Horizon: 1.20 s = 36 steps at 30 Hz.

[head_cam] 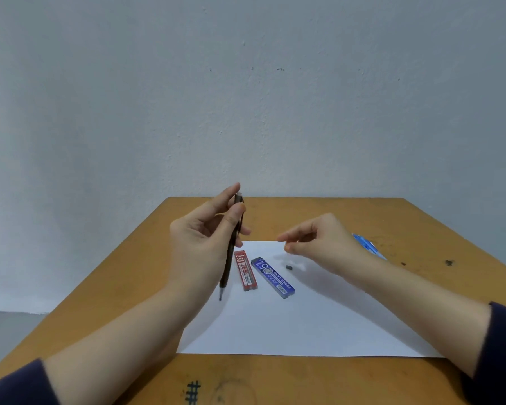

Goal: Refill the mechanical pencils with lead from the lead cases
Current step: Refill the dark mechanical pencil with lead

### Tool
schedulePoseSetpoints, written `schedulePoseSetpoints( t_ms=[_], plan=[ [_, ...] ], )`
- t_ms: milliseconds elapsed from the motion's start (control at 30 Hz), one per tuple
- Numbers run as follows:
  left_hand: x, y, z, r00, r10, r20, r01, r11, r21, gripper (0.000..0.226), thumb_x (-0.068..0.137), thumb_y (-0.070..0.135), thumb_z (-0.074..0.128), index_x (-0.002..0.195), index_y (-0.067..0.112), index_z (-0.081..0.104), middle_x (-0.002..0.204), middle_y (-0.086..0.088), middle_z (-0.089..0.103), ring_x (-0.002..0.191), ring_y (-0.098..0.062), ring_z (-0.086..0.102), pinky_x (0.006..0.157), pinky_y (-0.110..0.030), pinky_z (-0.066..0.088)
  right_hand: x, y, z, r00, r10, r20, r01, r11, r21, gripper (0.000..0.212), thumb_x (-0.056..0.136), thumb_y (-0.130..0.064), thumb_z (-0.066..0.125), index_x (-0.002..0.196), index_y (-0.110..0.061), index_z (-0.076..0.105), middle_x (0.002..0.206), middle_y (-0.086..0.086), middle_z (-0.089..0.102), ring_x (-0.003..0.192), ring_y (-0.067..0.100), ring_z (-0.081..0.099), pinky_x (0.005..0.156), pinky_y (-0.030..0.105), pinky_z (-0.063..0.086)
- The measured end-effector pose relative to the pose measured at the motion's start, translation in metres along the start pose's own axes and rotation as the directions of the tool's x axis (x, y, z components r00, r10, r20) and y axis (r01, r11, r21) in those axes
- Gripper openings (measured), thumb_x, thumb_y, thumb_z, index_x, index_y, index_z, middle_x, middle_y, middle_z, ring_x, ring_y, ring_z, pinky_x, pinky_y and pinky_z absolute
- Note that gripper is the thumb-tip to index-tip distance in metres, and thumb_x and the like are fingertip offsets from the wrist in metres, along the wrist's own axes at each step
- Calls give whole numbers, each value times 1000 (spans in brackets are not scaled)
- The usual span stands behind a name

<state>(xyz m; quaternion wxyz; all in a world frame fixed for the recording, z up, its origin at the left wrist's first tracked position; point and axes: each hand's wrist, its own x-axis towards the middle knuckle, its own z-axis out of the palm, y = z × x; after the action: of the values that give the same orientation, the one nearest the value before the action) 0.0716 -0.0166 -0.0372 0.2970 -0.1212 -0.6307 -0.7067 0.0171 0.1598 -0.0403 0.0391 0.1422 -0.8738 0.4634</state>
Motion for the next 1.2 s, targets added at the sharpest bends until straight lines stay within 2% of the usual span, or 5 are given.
schedulePoseSetpoints(
  t_ms=[167, 400, 600, 767, 1200],
  plan=[
    [6, -9, -6, 1000, -5, -6, 5, 992, 128, 20, 83, 10, 68, 101, 19, 70, 80, 0, 72, 66, -12, 67, 62, -18, 54, 2, 4, 1, 995, 27, 96, 10, 930, -366, 17, 76, -24, 78, 92, -22, 76, 68, -15, 57, 57, -3, 49, 47, 6, 33],
    [8, -22, -9, 988, 20, 151, -71, 937, 341, 22, 81, 10, 73, 90, 29, 72, 80, 12, 73, 68, -9, 67, 63, -19, 52, 2, 8, 3, 993, -1, 119, 52, 904, -424, 5, 81, -20, 72, 80, -20, 77, 79, -10, 70, 69, -2, 55, 60, 12, 42],
    [8, -28, -10, 958, -36, 285, -113, 865, 489, 25, 81, 10, 74, 88, 34, 72, 82, 20, 72, 73, 2, 65, 63, -13, 48, -1, -2, 2, 994, -113, 2, 111, 970, -217, 21, 82, -13, 72, 66, -25, 66, 66, -16, 61, 65, -2, 55, 55, 6, 37],
    [9, -30, -11, 941, -51, 333, -135, 848, 513, 24, 81, 12, 74, 86, 35, 71, 83, 14, 73, 72, -2, 64, 65, -19, 52, -4, -6, 5, 983, -173, -56, 172, 985, -15, 28, 81, -4, 71, 66, -26, 66, 65, -12, 64, 65, 3, 59, 66, 20, 49],
    [7, -31, -11, 918, -24, 395, -161, 890, 427, 19, 81, 9, 74, 93, 24, 75, 84, 12, 74, 71, -2, 65, 64, -10, 44, -8, -10, 7, 959, -261, -114, 279, 941, 191, 32, 80, 6, 66, 70, -24, 71, 67, -6, 67, 59, 0, 54, 62, 14, 44]
  ],
)
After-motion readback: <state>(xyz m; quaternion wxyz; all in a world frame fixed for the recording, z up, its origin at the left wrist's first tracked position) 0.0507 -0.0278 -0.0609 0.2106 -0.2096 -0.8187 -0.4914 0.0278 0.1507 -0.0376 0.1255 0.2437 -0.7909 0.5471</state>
